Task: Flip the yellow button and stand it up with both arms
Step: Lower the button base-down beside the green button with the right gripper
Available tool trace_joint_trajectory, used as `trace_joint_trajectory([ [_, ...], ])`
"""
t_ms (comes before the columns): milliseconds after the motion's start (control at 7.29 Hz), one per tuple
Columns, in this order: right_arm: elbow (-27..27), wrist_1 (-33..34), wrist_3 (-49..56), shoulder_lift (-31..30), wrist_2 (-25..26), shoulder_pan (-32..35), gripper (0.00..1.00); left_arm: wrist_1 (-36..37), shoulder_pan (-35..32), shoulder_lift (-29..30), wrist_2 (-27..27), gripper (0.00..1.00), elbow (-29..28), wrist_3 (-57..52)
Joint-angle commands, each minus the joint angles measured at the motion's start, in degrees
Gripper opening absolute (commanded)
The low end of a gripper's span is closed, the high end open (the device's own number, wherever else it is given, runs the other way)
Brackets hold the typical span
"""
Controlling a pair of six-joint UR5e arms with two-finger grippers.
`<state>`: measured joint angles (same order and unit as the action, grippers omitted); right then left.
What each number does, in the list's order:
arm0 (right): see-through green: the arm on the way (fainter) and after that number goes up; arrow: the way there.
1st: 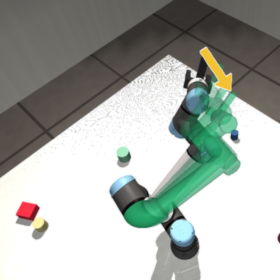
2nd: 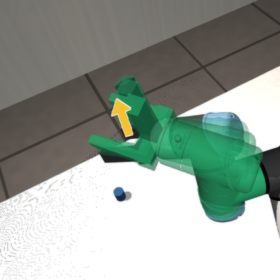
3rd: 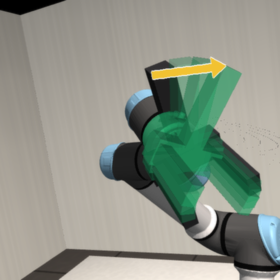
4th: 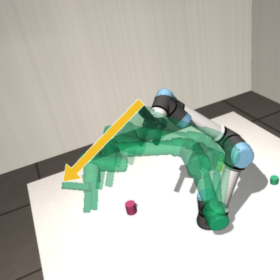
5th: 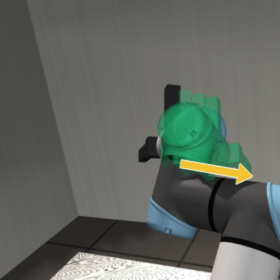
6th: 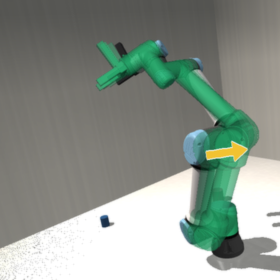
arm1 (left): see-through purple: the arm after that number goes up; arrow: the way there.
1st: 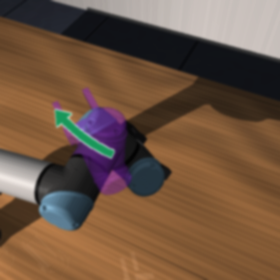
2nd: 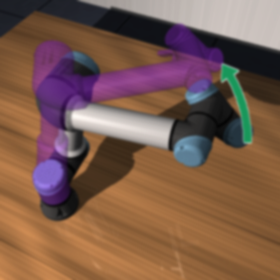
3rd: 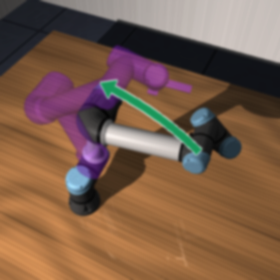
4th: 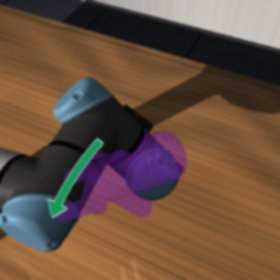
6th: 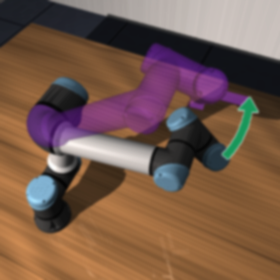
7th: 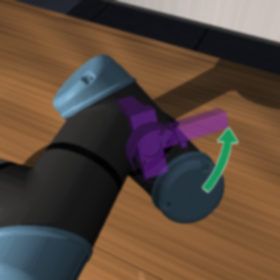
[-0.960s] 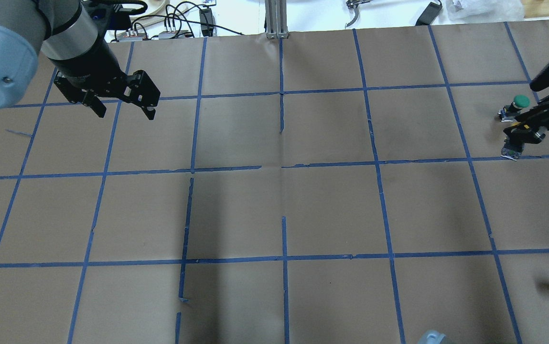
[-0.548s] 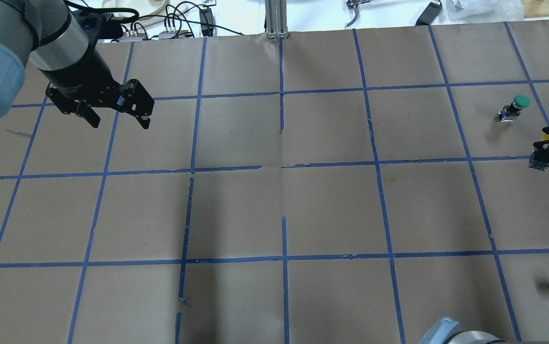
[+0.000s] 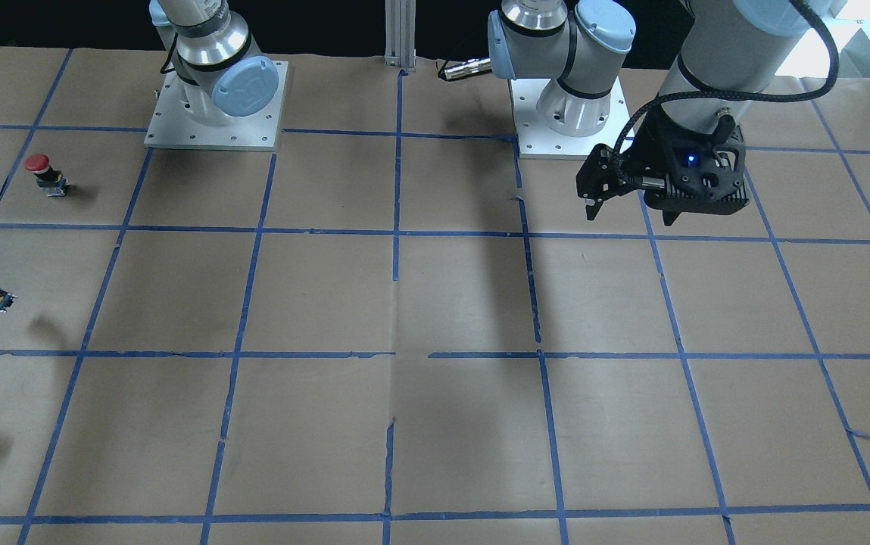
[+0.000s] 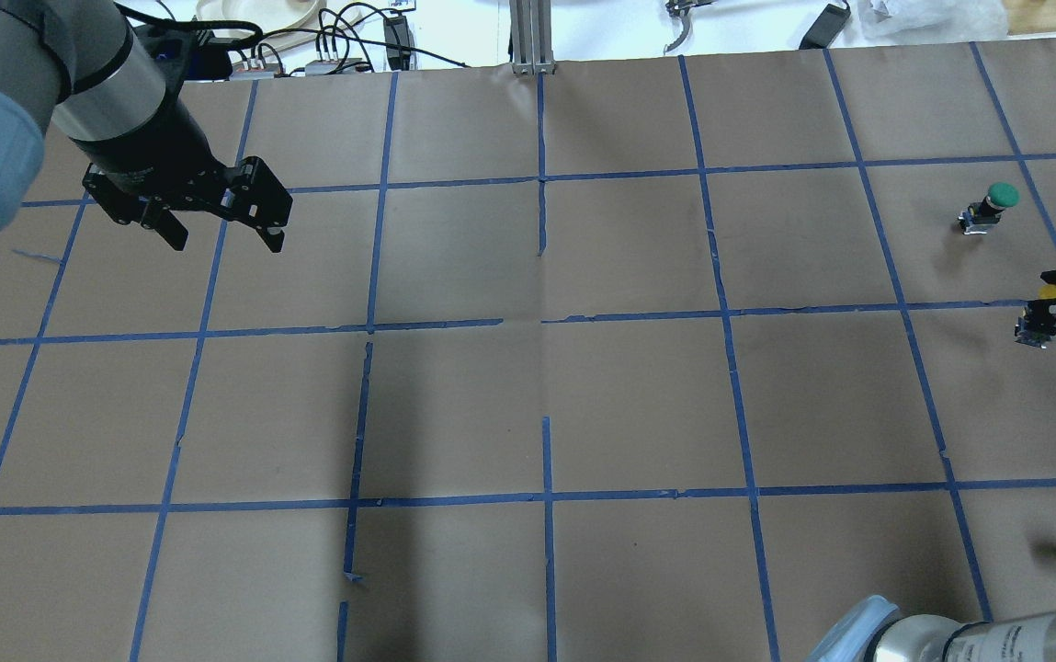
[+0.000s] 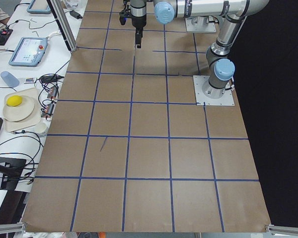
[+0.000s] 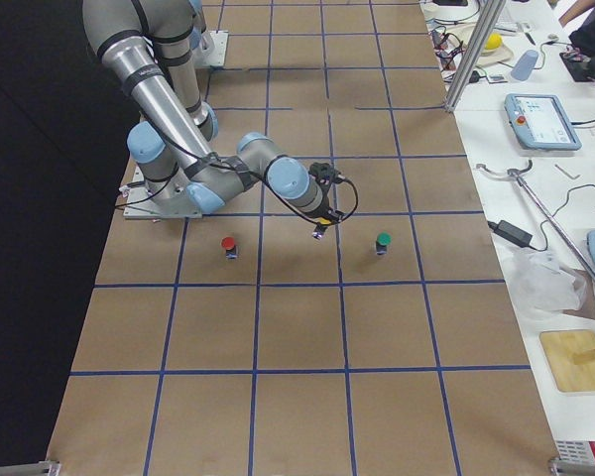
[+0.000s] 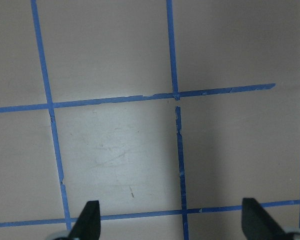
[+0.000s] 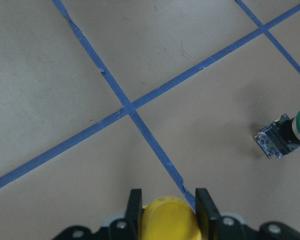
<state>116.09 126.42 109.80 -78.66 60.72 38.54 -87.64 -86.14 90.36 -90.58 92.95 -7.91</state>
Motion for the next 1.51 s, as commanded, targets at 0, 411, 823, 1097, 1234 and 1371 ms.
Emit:
trace_joint_trajectory([
  [0,0.63,-0.82,1.47,1.32,-1.74,-0.92,0.17,-0.07,0.0,-0.01,-0.04,1.0,0.04,0.0],
  [411,1.95,-1.17,1.65,1.32,-0.96,-2.32,0.22,-0.07,0.0,-0.01,0.05,1.0,0.04,0.09],
  [823,1.95,-1.26,1.56,1.32,-0.95,-3.12,0.44,-0.16,0.0,-0.01,-0.04,1.0,0.04,0.09],
  [1097,2.04,-1.35,1.47,1.32,-0.95,-3.3,0.7,-0.16,0.0,-0.01,-0.04,1.0,0.04,0.0],
  [1234,2.04,-1.35,1.38,1.32,-0.95,-3.3,0.75,-0.16,0.0,-0.01,-0.13,1.0,0.04,0.09],
  [1371,1.95,-1.18,1.12,1.23,-0.95,-3.3,0.78,0.02,0.09,0.08,-0.13,1.0,0.04,0.0],
])
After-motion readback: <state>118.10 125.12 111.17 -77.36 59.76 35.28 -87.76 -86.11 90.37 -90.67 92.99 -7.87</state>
